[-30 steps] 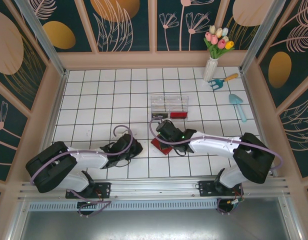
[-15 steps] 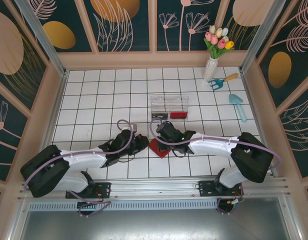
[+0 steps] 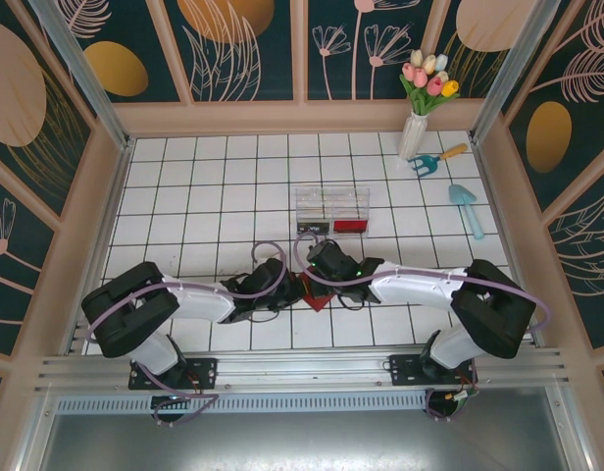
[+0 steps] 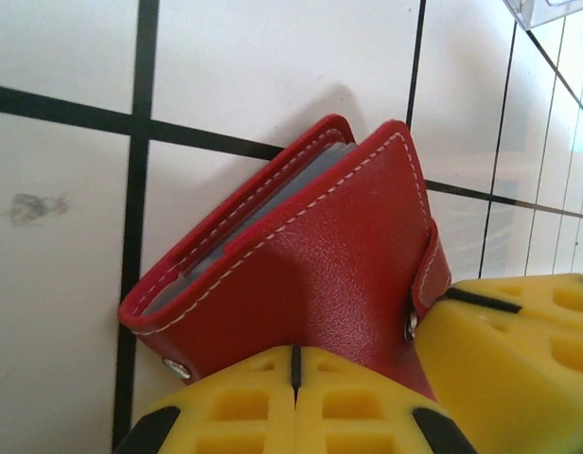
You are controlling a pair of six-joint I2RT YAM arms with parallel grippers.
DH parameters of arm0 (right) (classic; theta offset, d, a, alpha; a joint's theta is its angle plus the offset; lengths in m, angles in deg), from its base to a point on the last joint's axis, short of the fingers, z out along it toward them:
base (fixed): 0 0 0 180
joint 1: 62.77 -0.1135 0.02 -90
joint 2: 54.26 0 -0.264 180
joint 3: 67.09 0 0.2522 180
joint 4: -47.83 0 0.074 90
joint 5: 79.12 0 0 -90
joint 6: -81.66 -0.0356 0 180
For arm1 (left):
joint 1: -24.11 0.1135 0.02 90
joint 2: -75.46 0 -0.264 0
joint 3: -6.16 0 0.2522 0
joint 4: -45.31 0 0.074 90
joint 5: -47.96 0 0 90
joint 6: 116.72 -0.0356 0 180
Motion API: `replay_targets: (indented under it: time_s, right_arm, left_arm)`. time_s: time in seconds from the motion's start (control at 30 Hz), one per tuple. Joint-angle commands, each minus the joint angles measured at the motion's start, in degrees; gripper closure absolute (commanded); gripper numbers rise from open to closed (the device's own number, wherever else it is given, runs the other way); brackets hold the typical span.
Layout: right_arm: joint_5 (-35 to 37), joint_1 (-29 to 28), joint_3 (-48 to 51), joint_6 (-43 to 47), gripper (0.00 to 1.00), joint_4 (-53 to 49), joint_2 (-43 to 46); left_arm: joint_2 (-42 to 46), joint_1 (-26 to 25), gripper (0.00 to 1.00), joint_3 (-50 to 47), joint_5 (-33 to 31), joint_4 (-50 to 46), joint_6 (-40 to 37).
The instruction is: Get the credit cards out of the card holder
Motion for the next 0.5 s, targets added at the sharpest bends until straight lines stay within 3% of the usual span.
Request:
replay_targets:
  time_s: [0.0, 0.1, 0.47]
  right_arm:
    - [0.0, 0.6, 1.1, -0.9, 1.0, 1.1, -0.3]
    - [0.4, 1.9, 1.8, -0.3, 1.0, 0.4, 0.8]
    - [2.6, 8.0, 6.3, 0.8, 1.0, -2.6, 7.0]
  left_arm:
    - [-6.4, -0.3, 1.0, -0.7, -0.5, -7.2, 1.4]
    - [-10.7, -0.3, 1.0, -1.0, 0.9, -5.8, 2.0]
    - [-13.5, -0.2, 1.0, -1.5, 0.2, -7.2, 2.2]
